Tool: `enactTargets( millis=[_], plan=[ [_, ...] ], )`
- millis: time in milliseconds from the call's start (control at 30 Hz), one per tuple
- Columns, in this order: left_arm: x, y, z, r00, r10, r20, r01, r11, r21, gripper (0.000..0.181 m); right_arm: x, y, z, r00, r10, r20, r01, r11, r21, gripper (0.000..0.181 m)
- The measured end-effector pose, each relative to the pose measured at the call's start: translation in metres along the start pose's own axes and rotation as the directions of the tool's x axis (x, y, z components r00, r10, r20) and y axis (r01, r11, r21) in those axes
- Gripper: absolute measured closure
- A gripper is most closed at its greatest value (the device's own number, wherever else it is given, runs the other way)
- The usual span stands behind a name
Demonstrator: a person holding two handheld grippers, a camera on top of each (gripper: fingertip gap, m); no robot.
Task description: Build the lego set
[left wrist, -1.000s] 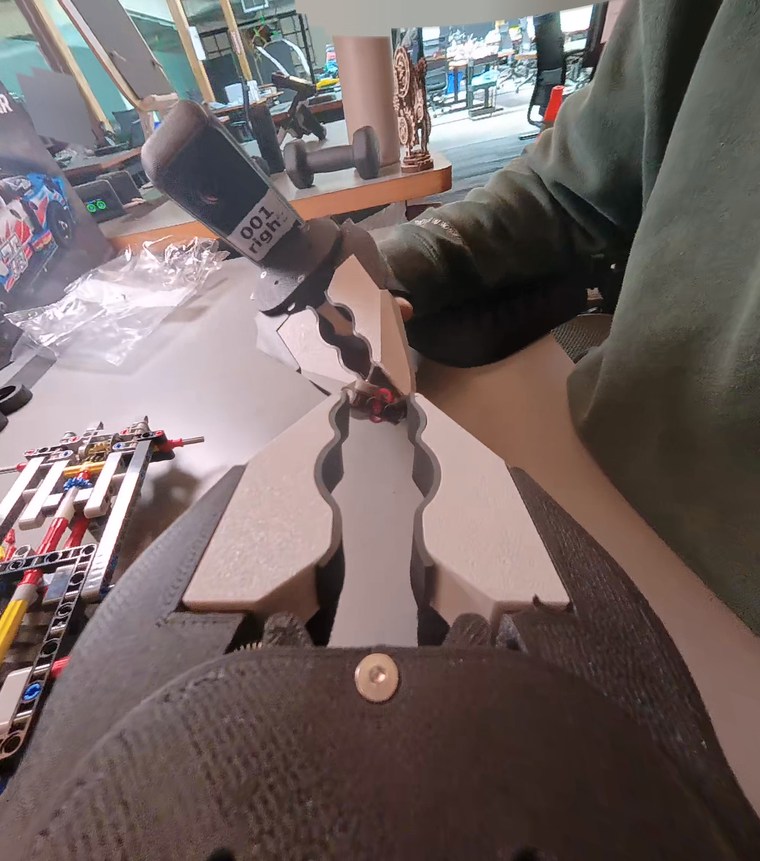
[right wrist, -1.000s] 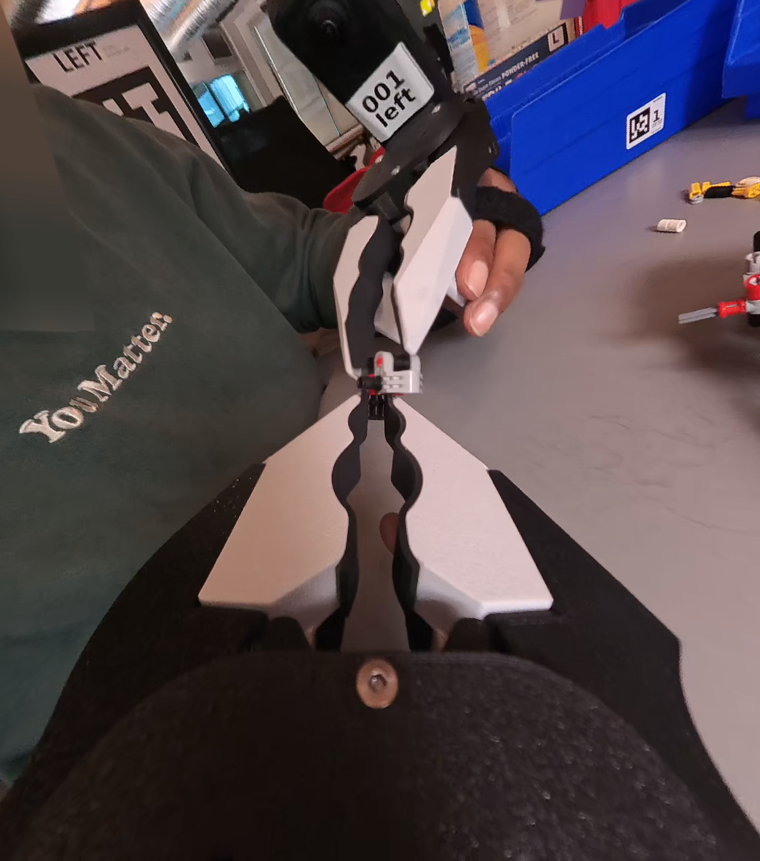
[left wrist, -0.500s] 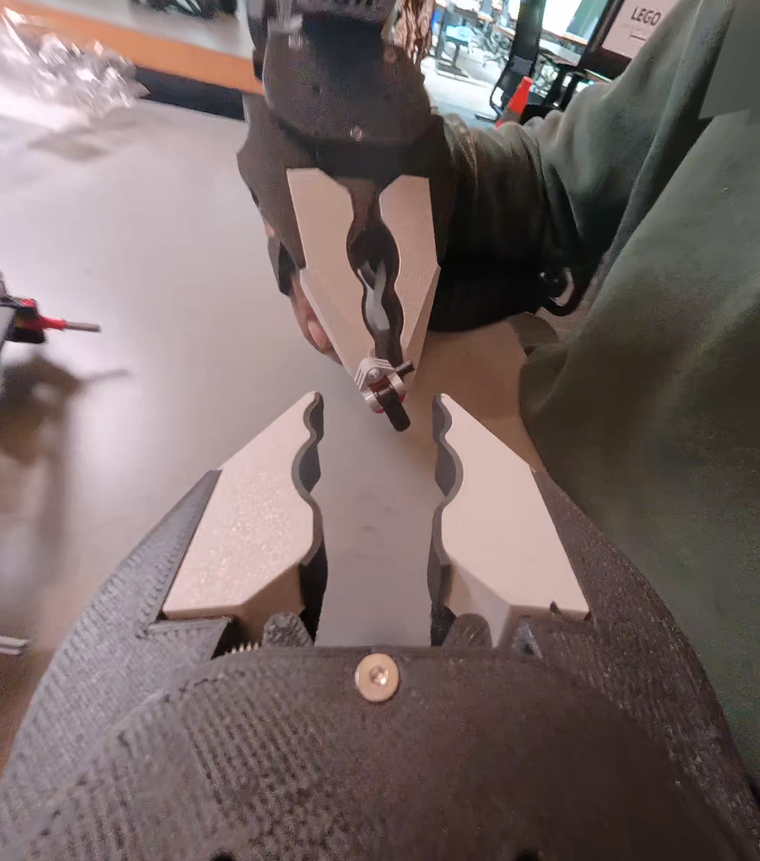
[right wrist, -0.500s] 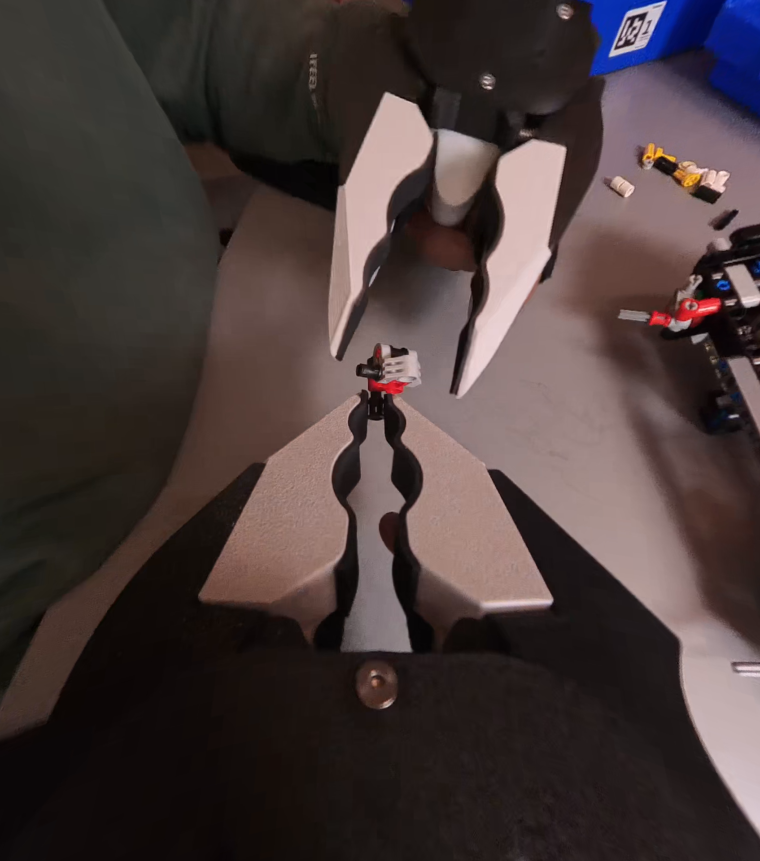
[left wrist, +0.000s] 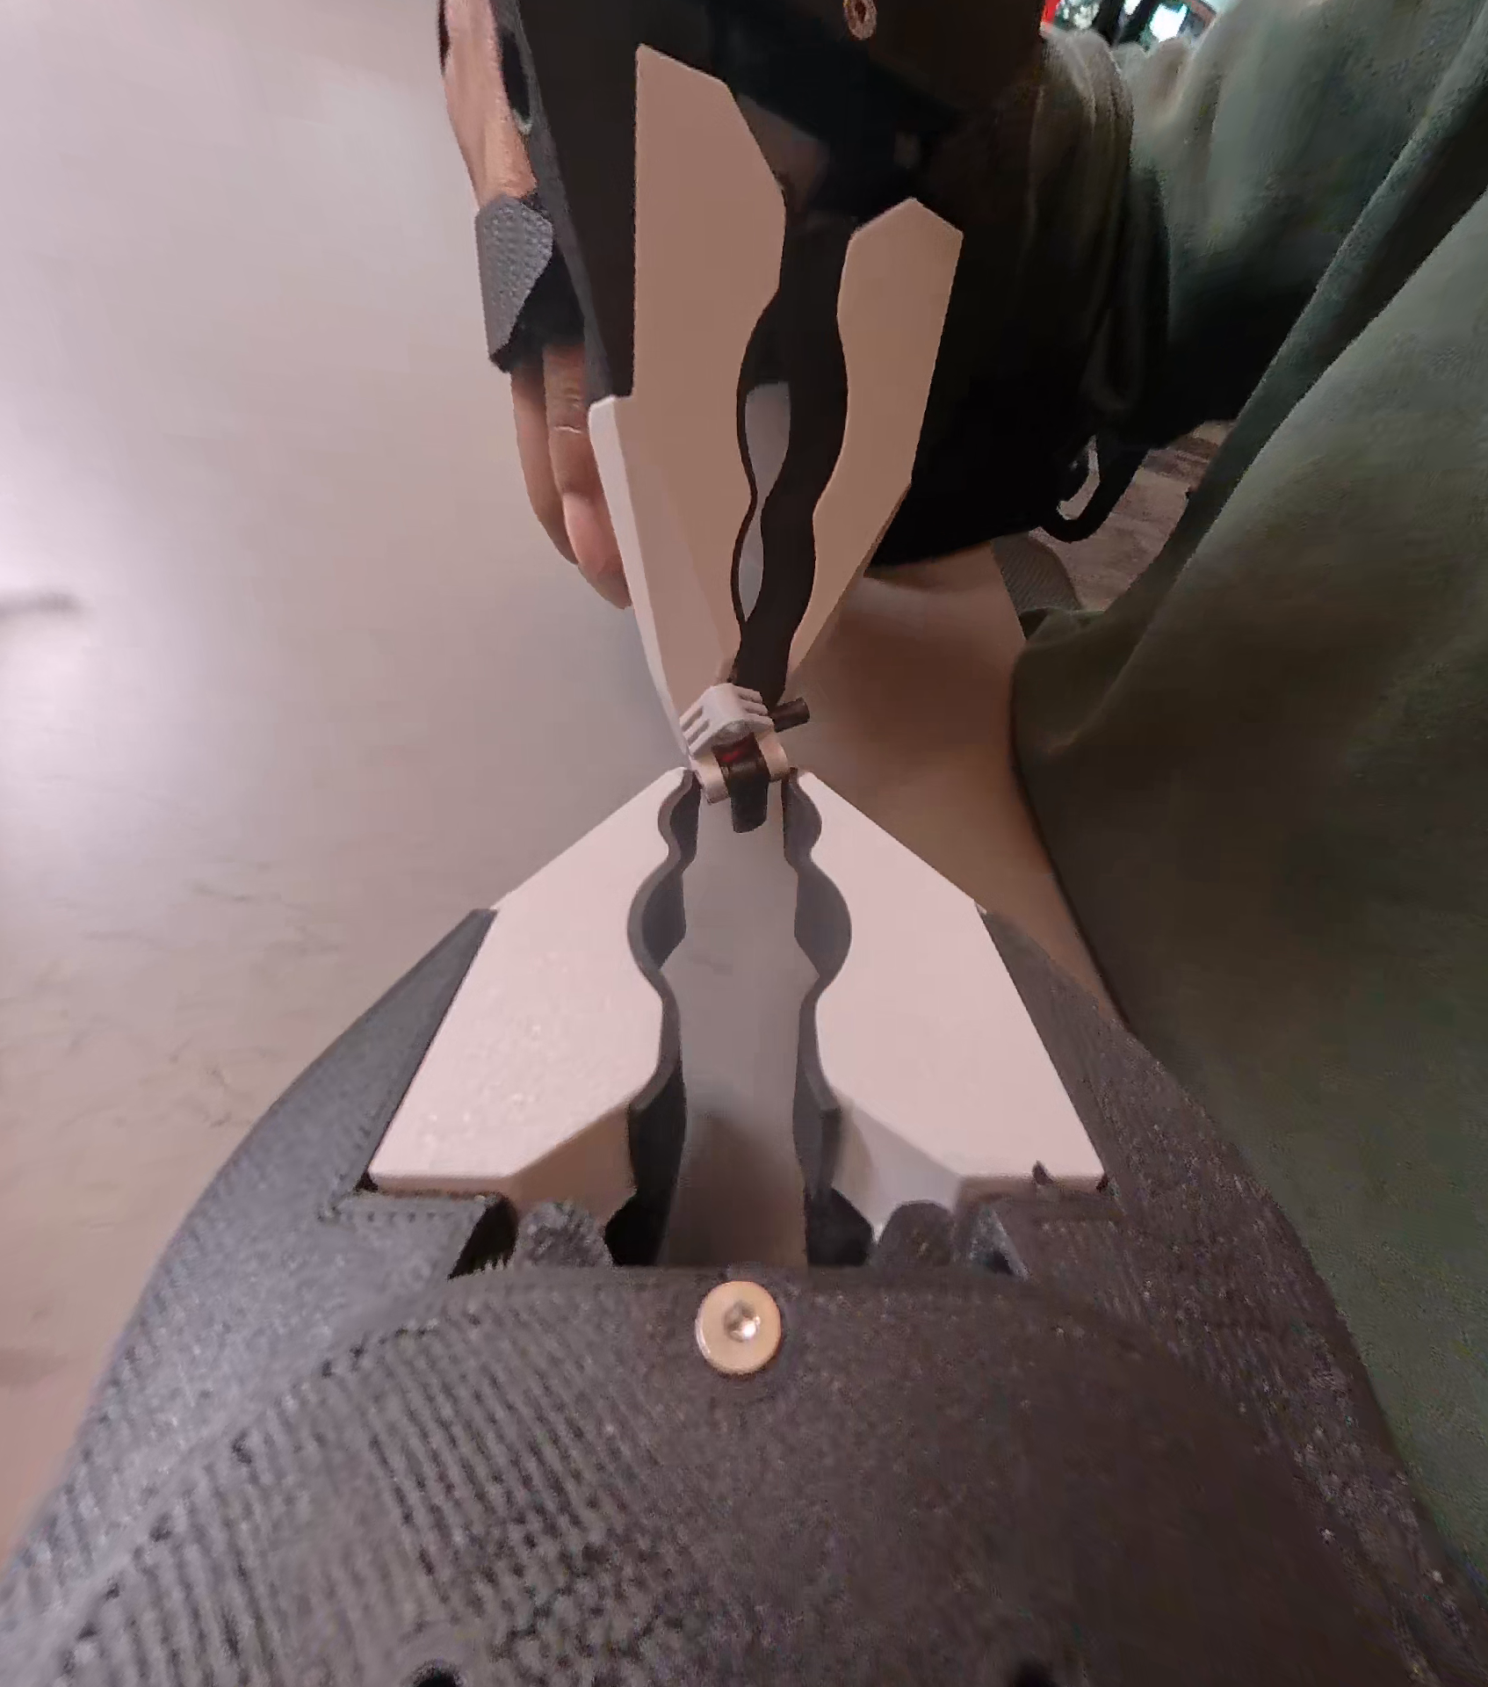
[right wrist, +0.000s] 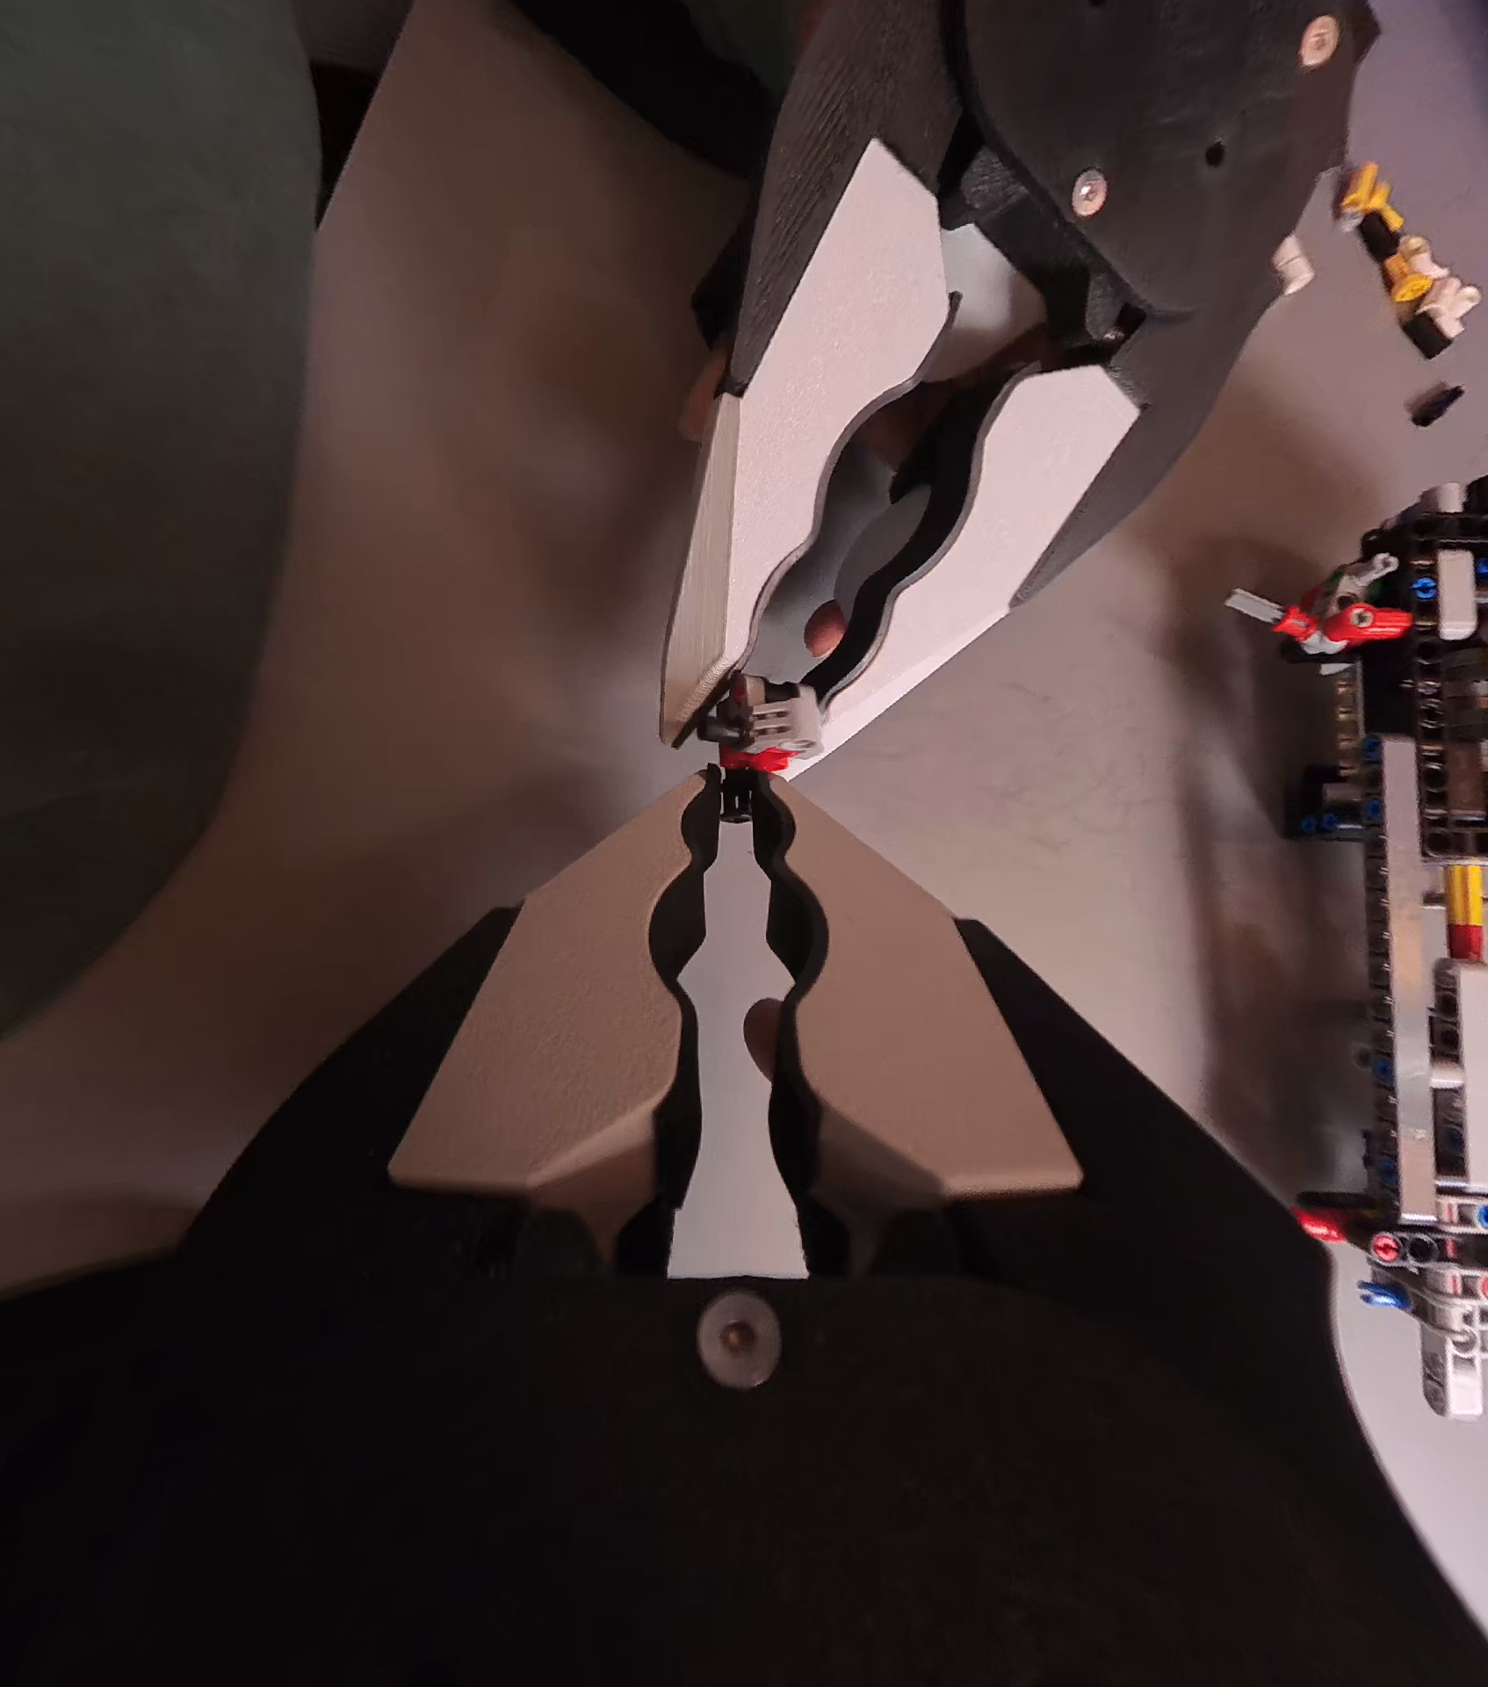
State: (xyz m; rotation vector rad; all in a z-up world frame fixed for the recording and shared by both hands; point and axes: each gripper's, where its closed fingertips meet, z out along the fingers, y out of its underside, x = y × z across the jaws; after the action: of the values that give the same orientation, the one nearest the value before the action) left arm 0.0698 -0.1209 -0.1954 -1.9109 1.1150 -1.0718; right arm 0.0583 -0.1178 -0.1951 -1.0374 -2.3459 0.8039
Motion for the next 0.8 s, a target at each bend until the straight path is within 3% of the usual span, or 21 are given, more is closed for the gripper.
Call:
enactTargets(
  millis=[200, 433, 567, 800],
  plan=[
    [-0.01, -0.032, -0.022, 0.998, -0.068, 0.016, 0.063, 0.975, 0.212, 0.167, 0.026, -0.021, -0.023, 0.992, 0.059, -0.114, -0.035, 0.979, 0.2, 0.178],
    [-0.019, -0.059, -0.048, 0.989, -0.15, -0.005, 0.138, 0.892, 0.43, 0.17, 0.053, -0.044, -0.042, 0.956, 0.156, -0.247, -0.039, 0.906, 0.422, 0.175],
    [-0.021, -0.065, -0.054, 0.982, -0.187, -0.03, 0.178, 0.857, 0.484, 0.17, 0.06, -0.047, -0.046, 0.94, 0.185, -0.287, -0.028, 0.88, 0.475, 0.174],
    [-0.022, -0.077, -0.067, 0.958, -0.253, -0.134, 0.283, 0.762, 0.583, 0.171, 0.067, -0.053, -0.054, 0.905, 0.197, -0.377, 0.034, 0.85, 0.526, 0.154]
  ],
)
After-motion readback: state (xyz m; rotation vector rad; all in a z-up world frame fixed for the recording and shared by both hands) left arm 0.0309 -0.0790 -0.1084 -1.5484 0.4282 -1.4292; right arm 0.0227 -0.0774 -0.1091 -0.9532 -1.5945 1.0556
